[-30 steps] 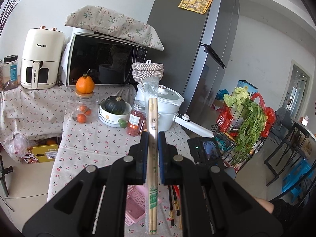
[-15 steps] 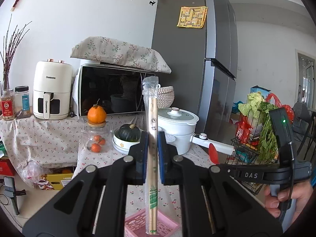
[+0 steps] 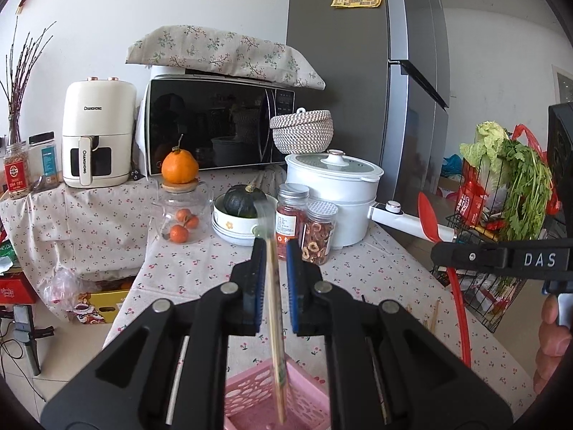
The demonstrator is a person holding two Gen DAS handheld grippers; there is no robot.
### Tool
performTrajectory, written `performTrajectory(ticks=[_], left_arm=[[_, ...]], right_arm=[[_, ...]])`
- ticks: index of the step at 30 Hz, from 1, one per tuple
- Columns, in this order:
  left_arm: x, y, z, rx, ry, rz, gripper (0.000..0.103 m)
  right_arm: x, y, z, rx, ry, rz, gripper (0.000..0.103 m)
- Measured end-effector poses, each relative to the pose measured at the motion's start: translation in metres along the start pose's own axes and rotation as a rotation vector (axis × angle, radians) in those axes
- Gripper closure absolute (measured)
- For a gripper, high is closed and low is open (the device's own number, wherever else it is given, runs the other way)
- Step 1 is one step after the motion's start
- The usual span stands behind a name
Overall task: Organize utensils
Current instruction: 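Lift the wrapped chopsticks with the left tool while the right tool grasps the red spoon, then lower the wrapped chopsticks and red spoon into the pink basket and open both tools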
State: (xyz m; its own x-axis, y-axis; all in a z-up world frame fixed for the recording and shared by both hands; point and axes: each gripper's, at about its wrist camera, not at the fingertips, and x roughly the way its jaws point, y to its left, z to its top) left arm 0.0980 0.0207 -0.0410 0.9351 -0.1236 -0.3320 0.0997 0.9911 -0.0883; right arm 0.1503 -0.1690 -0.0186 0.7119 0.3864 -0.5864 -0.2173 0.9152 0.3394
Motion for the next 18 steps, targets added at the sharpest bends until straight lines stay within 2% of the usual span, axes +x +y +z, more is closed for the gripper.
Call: performTrajectory(ticks=[3, 8, 12, 14, 16, 18], left_arm=[[0.000, -0.001, -0.001, 0.011, 0.061, -0.012, 0.083], [-0.005, 0.008, 0.004, -0.064, 0.179, -0.056, 0.047], [-0.018, 0.025, 0.007, -0.151, 0.307, -0.066, 0.040], [-0.025, 0.036, 0.006, -0.170, 0.352, -0.025, 0.032], [-0.027, 0.048, 0.003, -0.178, 0.413, 0.025, 0.028], [-0.027, 0.060, -0.002, -0.190, 0.477, 0.040, 0.027]], right_arm=[[0.002, 0.003, -0.003, -0.001, 0.004, 0.013, 0.095], [0.000, 0.013, -0.006, -0.009, -0.012, 0.040, 0.095], [-0.001, 0.025, -0.005, 0.031, -0.047, 0.096, 0.095], [-0.001, 0.033, -0.005, 0.042, -0.074, 0.112, 0.095], [0.000, 0.043, -0.005, 0.040, -0.100, 0.119, 0.095], [0.002, 0.056, -0.006, 0.026, -0.125, 0.115, 0.095]])
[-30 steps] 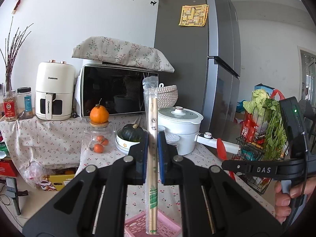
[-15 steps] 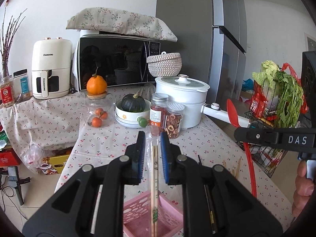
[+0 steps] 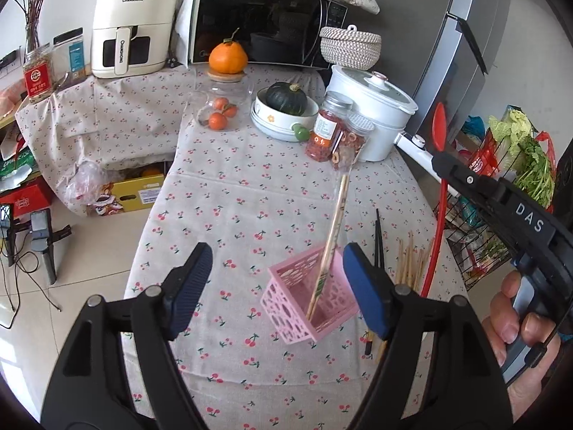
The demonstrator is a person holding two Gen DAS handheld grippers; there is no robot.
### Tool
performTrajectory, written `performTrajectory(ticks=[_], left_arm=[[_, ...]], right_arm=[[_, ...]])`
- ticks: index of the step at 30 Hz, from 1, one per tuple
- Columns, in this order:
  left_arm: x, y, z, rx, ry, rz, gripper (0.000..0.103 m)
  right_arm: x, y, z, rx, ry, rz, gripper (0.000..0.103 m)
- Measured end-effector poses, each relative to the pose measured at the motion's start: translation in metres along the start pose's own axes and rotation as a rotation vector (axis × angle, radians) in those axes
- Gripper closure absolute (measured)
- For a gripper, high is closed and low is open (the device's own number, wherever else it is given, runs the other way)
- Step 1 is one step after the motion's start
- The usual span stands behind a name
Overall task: Organize utensils
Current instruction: 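Lower the wrapped chopsticks and red spoon into the pink basket and open both tools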
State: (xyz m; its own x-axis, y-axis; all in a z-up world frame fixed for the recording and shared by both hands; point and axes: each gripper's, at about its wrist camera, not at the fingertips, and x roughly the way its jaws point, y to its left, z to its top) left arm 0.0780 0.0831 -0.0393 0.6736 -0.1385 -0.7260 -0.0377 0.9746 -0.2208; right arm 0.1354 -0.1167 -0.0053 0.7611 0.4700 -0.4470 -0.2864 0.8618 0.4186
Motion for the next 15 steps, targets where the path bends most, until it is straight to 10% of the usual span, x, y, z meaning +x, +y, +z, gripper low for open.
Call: performTrajectory(ticks=[15], left_arm=[[0.003, 0.055, -0.009, -0.030, 0.149, 0.107, 0.019]], right_arm=[[0.030, 0.058, -0.027, -0.095, -0.181, -0.197, 0.095]])
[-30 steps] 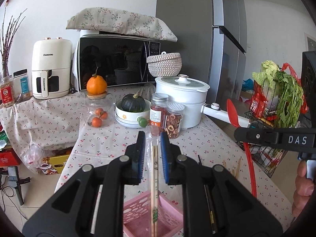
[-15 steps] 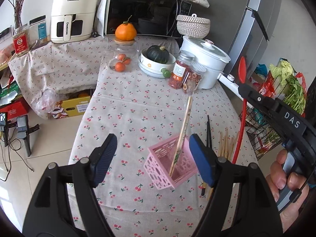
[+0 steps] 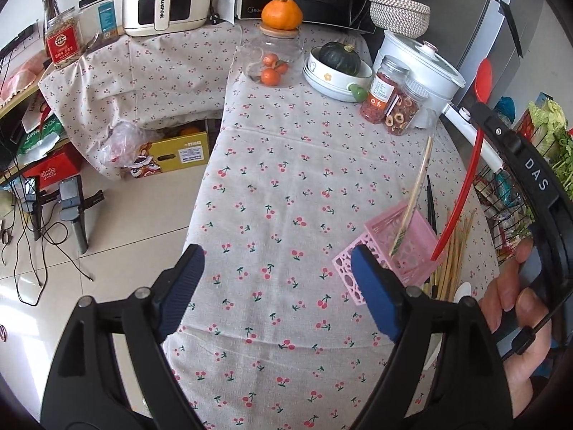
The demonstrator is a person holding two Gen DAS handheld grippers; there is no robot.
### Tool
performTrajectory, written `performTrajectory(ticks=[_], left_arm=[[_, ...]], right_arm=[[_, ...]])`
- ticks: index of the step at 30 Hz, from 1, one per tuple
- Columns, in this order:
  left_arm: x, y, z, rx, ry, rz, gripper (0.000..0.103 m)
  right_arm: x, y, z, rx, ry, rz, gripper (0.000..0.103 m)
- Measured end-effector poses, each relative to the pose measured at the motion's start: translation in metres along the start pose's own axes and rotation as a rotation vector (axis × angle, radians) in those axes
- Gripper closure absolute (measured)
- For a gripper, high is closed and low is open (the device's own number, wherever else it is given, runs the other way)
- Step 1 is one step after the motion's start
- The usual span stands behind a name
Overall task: Organize utensils
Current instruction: 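Lower the wrapped chopsticks and red spoon into the pink basket and open both tools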
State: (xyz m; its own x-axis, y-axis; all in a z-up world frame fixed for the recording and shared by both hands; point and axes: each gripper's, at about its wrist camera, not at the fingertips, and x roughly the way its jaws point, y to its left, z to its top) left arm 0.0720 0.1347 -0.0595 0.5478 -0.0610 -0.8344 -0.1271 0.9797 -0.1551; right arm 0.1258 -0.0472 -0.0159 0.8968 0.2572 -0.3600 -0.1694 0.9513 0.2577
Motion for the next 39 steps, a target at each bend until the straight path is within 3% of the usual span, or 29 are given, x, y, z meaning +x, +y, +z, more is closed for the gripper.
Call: performTrajectory(ticks=[6, 10, 12, 14, 17, 29, 39], left_arm=[[0.002, 0.004, 0.000, 0.011, 0.011, 0.011, 0.019], [0.004, 0.008, 0.002, -0.004, 0.014, 0.017, 0.019], [0.005, 0.008, 0.003, -0.006, 0.020, 0.015, 0.018], [0.005, 0.005, 0.002, 0.000, 0.018, 0.012, 0.018], [0.003, -0.002, 0.001, 0.017, 0.006, 0.010, 0.014], [-0.005, -0.037, -0.012, 0.112, -0.003, -0.041, 0.008], [-0.006, -0.098, -0.038, 0.297, 0.045, -0.089, 0.007]], right_arm=[[0.011, 0.010, -0.018, -0.022, 0.000, -0.061, 0.095], [0.013, 0.007, -0.027, -0.002, 0.055, -0.030, 0.093], [0.010, 0.006, -0.025, -0.009, 0.071, -0.010, 0.084], [0.003, 0.004, -0.021, -0.009, 0.084, 0.015, 0.065], [-0.006, -0.005, -0.012, 0.008, 0.117, 0.037, 0.058], [-0.039, -0.093, 0.008, 0.060, 0.343, -0.030, 0.030], [-0.061, -0.164, -0.012, 0.069, 0.538, -0.118, 0.025]])
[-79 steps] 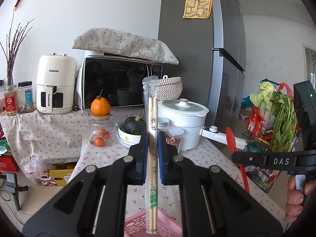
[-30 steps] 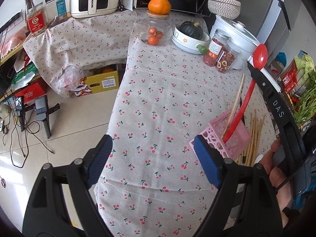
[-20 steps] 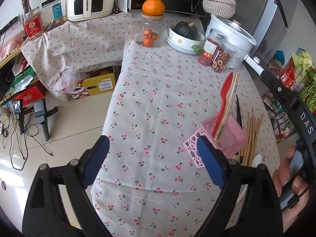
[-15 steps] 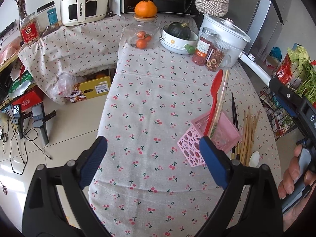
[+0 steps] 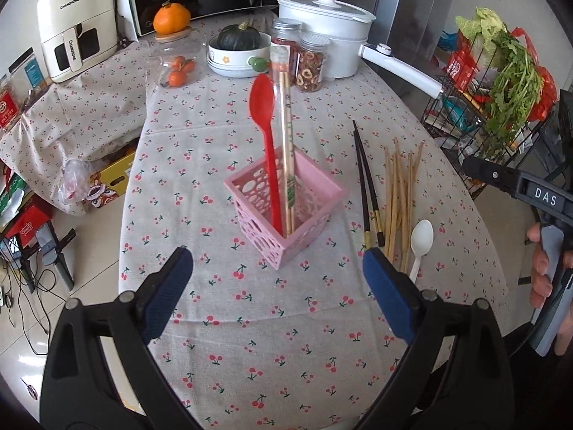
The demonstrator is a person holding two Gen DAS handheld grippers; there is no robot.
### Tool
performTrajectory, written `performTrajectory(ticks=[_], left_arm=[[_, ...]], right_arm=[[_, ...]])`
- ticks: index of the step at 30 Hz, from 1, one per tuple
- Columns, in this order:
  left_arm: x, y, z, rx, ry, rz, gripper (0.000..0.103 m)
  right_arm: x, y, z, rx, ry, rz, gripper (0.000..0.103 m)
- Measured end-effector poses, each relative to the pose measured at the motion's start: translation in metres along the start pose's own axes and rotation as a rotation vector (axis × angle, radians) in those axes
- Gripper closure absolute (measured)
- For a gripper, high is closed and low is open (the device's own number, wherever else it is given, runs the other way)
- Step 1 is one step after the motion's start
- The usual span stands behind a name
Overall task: Organize utensils
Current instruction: 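Lower the wrapped chopsticks and red spoon into the pink basket and open both tools, then move the left tool to the white plastic spoon and close on it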
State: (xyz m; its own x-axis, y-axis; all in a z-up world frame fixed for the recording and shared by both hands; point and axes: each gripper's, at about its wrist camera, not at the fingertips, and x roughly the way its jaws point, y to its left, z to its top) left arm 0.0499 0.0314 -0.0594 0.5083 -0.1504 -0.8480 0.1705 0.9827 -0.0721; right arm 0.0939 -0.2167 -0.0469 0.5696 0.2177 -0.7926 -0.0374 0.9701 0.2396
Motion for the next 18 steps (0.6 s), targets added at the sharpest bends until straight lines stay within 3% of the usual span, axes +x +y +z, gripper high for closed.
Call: performTrajectory(ticks=[7, 12, 15, 18], left_arm=[[0.026, -0.057, -0.005, 0.130, 0.117, -0.071, 0.007], [0.054, -0.093, -0.001, 0.156, 0.229, -0.202, 0.008], [0.067, -0.111, 0.004, 0.135, 0.265, -0.275, 0.015], [0.082, -0.131, 0.010, 0.128, 0.302, -0.341, 0.032]], right_arm=[[0.006, -0.049, -0.009, 0.019, 0.106, -0.078, 0.023], [0.012, -0.076, -0.011, 0.018, 0.171, -0.099, 0.023], [0.016, -0.088, -0.012, 0.014, 0.204, -0.107, 0.023], [0.021, -0.098, -0.010, 0.014, 0.223, -0.120, 0.023]])
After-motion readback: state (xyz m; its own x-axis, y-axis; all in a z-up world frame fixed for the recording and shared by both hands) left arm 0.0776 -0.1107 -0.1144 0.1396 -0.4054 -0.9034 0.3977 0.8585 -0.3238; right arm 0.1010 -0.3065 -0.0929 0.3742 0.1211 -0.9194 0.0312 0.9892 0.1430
